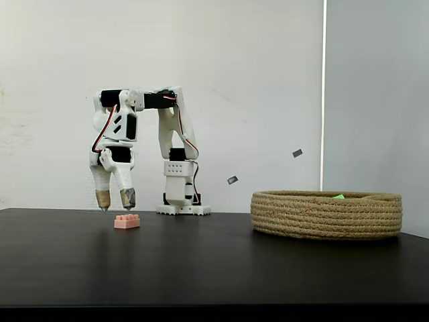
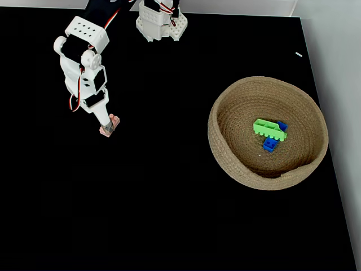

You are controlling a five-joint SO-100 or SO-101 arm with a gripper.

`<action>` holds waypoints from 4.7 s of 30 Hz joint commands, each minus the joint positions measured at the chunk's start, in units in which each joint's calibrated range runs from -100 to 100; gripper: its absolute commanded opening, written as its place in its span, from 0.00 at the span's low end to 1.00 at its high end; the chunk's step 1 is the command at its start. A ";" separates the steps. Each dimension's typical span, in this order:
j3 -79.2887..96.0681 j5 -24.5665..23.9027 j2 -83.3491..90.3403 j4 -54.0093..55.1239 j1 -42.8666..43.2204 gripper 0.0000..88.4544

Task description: Place the lego blocks in the tray

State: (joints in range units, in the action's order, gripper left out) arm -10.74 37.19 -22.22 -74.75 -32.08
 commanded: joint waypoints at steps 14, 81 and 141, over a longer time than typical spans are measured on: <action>-2.17 -0.98 -0.56 0.49 2.65 0.35; 32.67 -41.90 45.70 34.47 54.43 0.03; 110.74 -32.58 121.02 28.31 27.06 0.00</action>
State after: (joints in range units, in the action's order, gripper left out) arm 99.29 5.01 97.79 -46.08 -4.80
